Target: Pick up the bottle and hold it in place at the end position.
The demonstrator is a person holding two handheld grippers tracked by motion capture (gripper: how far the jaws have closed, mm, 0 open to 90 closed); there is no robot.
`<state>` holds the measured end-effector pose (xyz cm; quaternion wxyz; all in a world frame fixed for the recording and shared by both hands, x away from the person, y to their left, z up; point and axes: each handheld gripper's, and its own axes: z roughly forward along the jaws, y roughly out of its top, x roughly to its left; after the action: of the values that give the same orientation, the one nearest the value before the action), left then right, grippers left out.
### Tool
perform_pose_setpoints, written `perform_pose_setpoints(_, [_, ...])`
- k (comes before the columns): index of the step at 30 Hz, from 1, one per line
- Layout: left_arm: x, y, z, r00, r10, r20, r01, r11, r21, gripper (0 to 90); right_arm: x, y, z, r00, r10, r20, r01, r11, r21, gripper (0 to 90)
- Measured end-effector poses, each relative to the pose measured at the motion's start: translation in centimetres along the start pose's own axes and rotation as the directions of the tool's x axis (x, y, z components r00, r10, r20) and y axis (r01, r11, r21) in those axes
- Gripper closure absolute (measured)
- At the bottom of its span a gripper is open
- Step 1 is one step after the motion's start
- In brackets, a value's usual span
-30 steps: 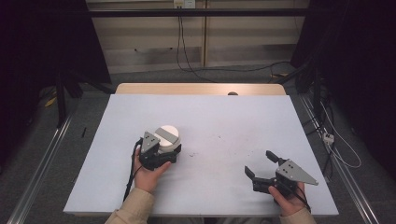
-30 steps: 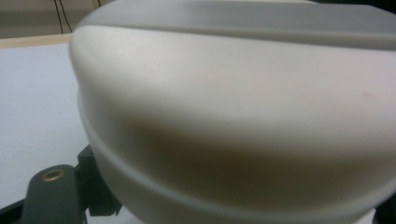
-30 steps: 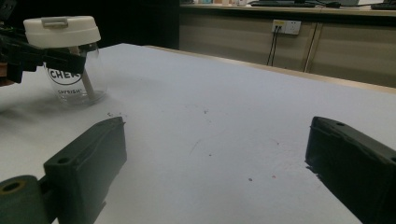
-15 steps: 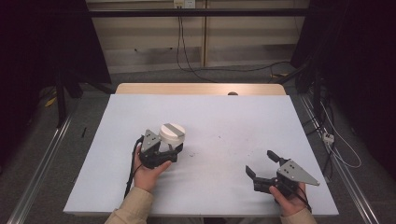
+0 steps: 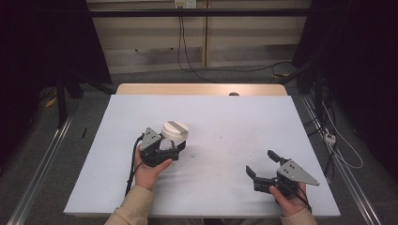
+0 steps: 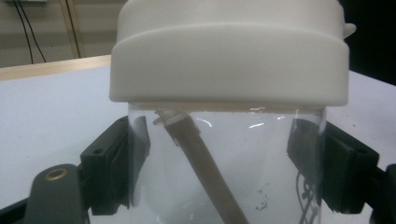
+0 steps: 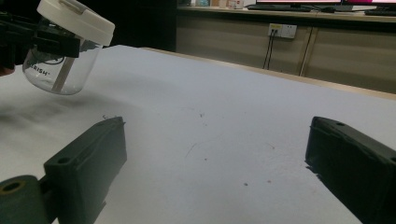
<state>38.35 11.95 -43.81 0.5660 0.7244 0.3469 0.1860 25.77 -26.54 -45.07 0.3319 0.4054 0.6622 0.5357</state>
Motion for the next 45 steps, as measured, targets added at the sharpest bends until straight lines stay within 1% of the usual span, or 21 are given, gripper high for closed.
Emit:
perform_pose_setpoints(3, [-0.1,0.3,0.2,0.9999,0.012,0.011,-0.012,0.9998,-0.018,18.7,0.0,0.0,0.1,1.0,-0.001,-0.001,0.001,1.0,-0.002,4.7])
perform_pose_setpoints(4, [-0.2,0.3,0.2,0.9999,0.007,0.013,-0.007,0.9998,-0.021,18.7,0.0,0.0,0.0,1.0,0.0,-0.002,0.0,1.0,-0.002,4.7])
perform_pose_setpoints(6, [-0.3,0.5,0.4,0.9996,0.016,0.024,-0.015,0.9996,-0.025,18.7,0.1,0.0,0.0,1.0,-0.004,-0.003,0.004,1.0,-0.005,4.7])
perform_pose_setpoints(13, [-0.3,0.6,0.9,0.9993,0.022,0.03,-0.022,0.9994,-0.027,18.7,0.1,0.1,0.2,1.0,-0.008,-0.006,0.008,1.0,-0.009,4.8])
perform_pose_setpoints(14, [-0.3,0.8,1.1,0.9994,0.016,0.03,-0.015,0.9992,-0.037,18.8,0.1,0.1,0.3,1.0,-0.005,-0.006,0.005,1.0,-0.01,4.8])
perform_pose_setpoints(15, [-0.3,0.8,1.1,0.9992,0.024,0.031,-0.022,0.9989,-0.042,18.8,0.1,0.2,0.3,0.9999,-0.01,-0.008,0.009,1.0,-0.009,4.7])
perform_pose_setpoints(17, [-0.3,1.0,1.3,0.9993,0.017,0.033,-0.016,0.9988,-0.046,18.8,0.1,0.2,0.4,0.9999,-0.011,-0.011,0.011,1.0,-0.012,4.8])
perform_pose_setpoints(19, [-0.3,1.1,1.4,0.9989,0.032,0.035,-0.03,0.9983,-0.05,18.8,0.2,0.2,0.4,0.9999,-0.01,-0.011,0.01,1.0,-0.01,4.7])
perform_pose_setpoints(24, [-0.4,1.3,1.7,0.9988,0.028,0.04,-0.026,0.9983,-0.052,18.8,0.3,0.3,0.3,0.9998,-0.018,-0.006,0.018,1.0,-0.014,4.8])
perform_pose_setpoints(25, [-0.4,1.4,1.7,0.9984,0.036,0.043,-0.033,0.9979,-0.055,18.8,0.3,0.3,0.3,0.9998,-0.018,-0.006,0.018,1.0,-0.014,4.8])
perform_pose_setpoints(26, [-0.5,1.5,1.8,0.9987,0.028,0.042,-0.026,0.9979,-0.059,18.8,0.3,0.3,0.3,0.9998,-0.021,-0.005,0.021,1.0,-0.013,4.8])
perform_pose_setpoints(29, [-0.7,1.8,2.1,0.9978,0.042,0.051,-0.039,0.9975,-0.058,18.8,0.3,0.3,0.2,0.9998,-0.022,0.0,0.022,1.0,-0.013,4.8])
perform_pose_setpoints(30, [-0.7,1.9,2.2,0.9979,0.041,0.049,-0.038,0.9972,-0.065,18.8,0.3,0.3,0.2,0.9998,-0.022,0.001,0.022,1.0,-0.014,4.8])
perform_pose_setpoints(31, [-0.8,1.9,2.2,0.9984,0.028,0.05,-0.025,0.9975,-0.067,18.8,0.3,0.4,0.2,0.9998,-0.022,0.0,0.022,1.0,-0.015,4.8])
perform_pose_setpoints(33, [-0.8,2.0,2.4,0.9981,0.027,0.055,-0.023,0.9979,-0.061,18.8,0.3,0.4,0.2,0.9997,-0.024,0.001,0.024,1.0,-0.017,4.8])
perform_pose_setpoints(34, [-0.8,2.0,2.4,0.9981,0.027,0.055,-0.023,0.9979,-0.061,18.8,0.3,0.4,0.1,0.9997,-0.024,0.001,0.025,1.0,-0.017,4.8])
perform_pose_setpoints(35, [-0.8,2.1,2.6,0.9978,0.037,0.056,-0.033,0.9975,-0.062,18.8,0.3,0.4,0.1,0.9997,-0.026,0.001,0.026,1.0,-0.017,4.8])
perform_pose_setpoints(36, [-0.8,2.2,2.7,0.9979,0.03,0.057,-0.027,0.9976,-0.065,18.8,0.3,0.4,0.1,0.9997,-0.025,0.0,0.025,1.0,-0.016,4.7])
perform_pose_setpoints(41, [-1.0,2.6,3.2,0.9975,0.038,0.059,-0.034,0.997,-0.07,18.8,0.3,0.4,0.2,0.9996,-0.028,-0.002,0.028,0.999,-0.015,4.8])
perform_pose_setpoints(45, [-1.0,2.7,3.7,0.9976,0.035,0.06,-0.031,0.9972,-0.068,18.8,0.3,0.4,0.1,0.9996,-0.027,-0.002,0.027,1.0,-0.015,4.8])
